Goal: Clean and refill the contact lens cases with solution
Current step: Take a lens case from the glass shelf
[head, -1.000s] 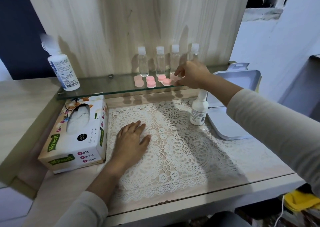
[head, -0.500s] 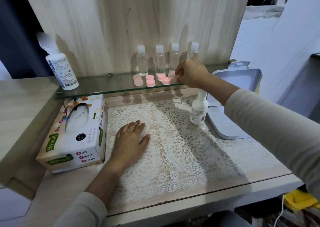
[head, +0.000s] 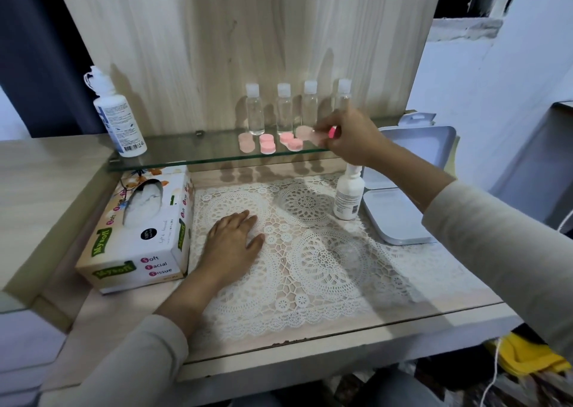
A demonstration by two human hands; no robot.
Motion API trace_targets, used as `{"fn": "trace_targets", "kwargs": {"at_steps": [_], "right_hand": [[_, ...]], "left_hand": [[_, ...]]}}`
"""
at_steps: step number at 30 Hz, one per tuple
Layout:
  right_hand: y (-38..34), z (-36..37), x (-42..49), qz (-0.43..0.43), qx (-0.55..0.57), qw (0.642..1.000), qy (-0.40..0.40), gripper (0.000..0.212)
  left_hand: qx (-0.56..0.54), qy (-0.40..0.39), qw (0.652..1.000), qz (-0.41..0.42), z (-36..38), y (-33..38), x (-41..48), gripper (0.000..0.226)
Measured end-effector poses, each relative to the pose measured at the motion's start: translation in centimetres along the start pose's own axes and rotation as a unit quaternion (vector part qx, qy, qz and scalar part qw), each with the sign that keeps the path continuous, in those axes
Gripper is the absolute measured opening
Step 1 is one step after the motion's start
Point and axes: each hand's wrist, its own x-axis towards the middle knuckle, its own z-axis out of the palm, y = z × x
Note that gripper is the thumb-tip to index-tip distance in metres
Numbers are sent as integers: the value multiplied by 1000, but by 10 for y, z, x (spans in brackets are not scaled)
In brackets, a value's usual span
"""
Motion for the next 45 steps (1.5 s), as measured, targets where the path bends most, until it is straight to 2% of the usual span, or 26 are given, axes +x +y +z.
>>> {"fn": "trace_targets", "kwargs": {"at_steps": [4,11,15,19,22,30,36,45], "right_hand": [[-9,7,-34,-33,36,998,-45,24],[-15,37,-105,-70,78,978,-180,25],[-14,54,-131,-101,77,966,-223,29],[-15,66,-145,-114,105,962,-224,26],[-15,70,-151,-112,121,962,-218,25],[-15,73,-158,-66,89,979,-172,30],[-16,75,-162,-77,93,982,-146,24],[-18,77,-162,-91,104,981,-139,26]], "left_hand": [[-13,15,1000,19,-8,5,-7,51],[-85,39,995,33,-11,17,-45,48],[-133,16,988,79,-15,21,-67,55],[-134,16,983,122,-11,28,-79,41],[-124,35,985,119,-8,32,-83,34],[-69,36,990,121,-4,35,-81,36],[-63,53,990,115,-5,35,-78,32],[-56,78,991,97,-6,38,-78,33]]}}
